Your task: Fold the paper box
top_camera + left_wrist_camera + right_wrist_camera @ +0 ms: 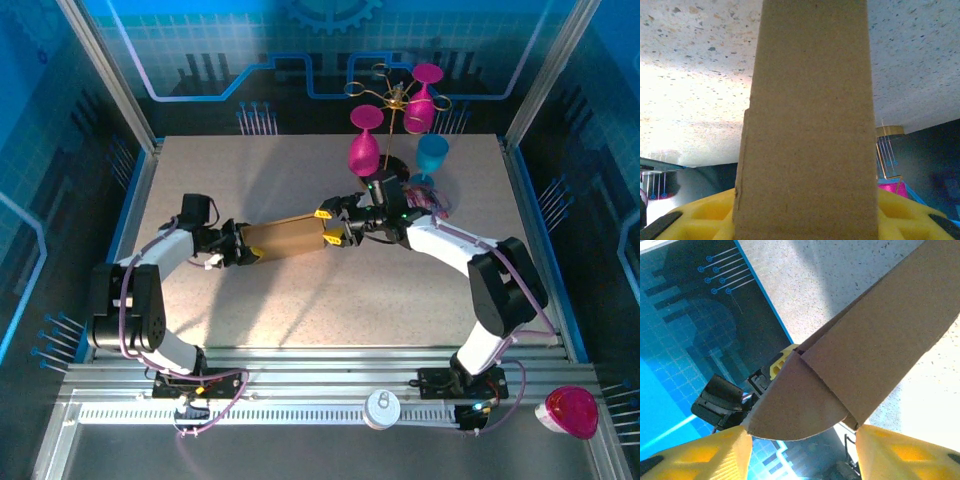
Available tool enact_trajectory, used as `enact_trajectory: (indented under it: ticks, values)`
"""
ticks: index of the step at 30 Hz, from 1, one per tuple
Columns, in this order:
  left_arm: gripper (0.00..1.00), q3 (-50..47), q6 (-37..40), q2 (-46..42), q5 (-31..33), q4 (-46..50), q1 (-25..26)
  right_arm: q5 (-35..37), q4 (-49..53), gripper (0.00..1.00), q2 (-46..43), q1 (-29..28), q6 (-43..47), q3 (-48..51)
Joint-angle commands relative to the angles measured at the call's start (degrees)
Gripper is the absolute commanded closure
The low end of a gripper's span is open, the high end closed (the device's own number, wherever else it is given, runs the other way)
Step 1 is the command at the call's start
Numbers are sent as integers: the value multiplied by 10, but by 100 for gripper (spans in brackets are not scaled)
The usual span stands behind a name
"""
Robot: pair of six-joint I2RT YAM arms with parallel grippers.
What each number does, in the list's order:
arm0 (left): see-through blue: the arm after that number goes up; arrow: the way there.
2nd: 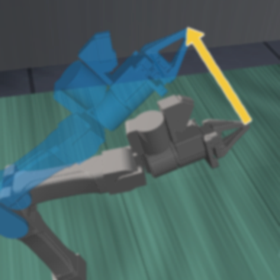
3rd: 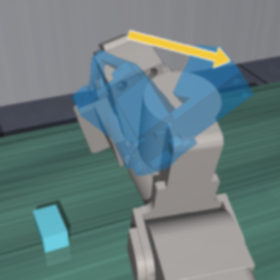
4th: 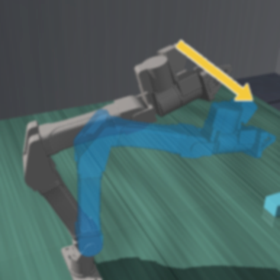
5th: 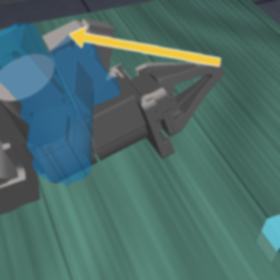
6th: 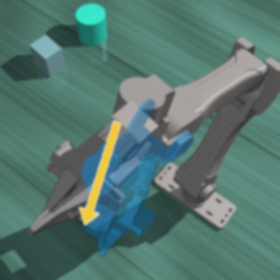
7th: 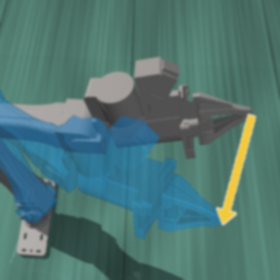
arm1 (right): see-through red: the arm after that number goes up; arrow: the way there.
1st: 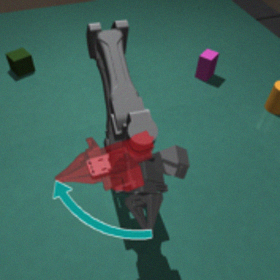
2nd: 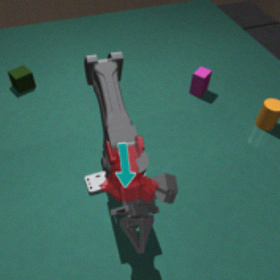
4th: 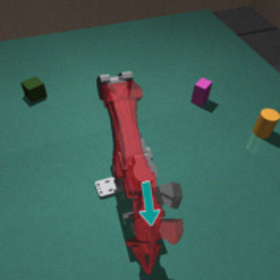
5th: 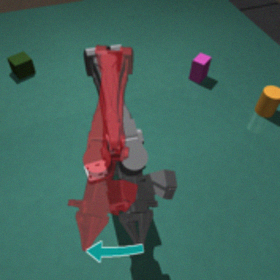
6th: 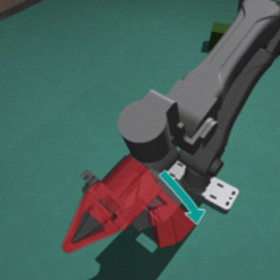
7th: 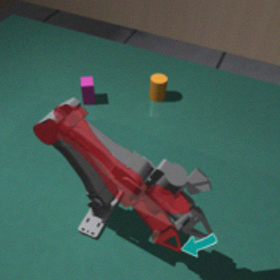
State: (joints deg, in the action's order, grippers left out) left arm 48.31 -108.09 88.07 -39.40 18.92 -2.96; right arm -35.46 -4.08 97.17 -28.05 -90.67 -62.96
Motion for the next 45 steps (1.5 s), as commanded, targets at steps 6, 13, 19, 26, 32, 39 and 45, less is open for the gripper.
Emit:
enact_trajectory:
  ticks: [6,13,19,26,32,39,45]
  values:
    - [89,-10,12,39,27,22,-16,-1,-17,50,34,5,-12,10]
    - [89,0,51,46,22,34,-27,-4,-46,47,34,7,-28,5]
    - [90,3,51,47,23,33,-28,6,-19,26,-9,5,-34,-3]
    - [91,5,52,50,23,36,-28,4,-107,15,7,7,-113,27]
    - [91,9,51,49,24,38,-28,2,-98,21,13,7,-124,19]
    - [91,14,53,49,25,41,-28,31,135,30,-57,66,169,-66]
    - [91,23,60,54,25,48,-28,84,370,59,-29,59,682,-203]
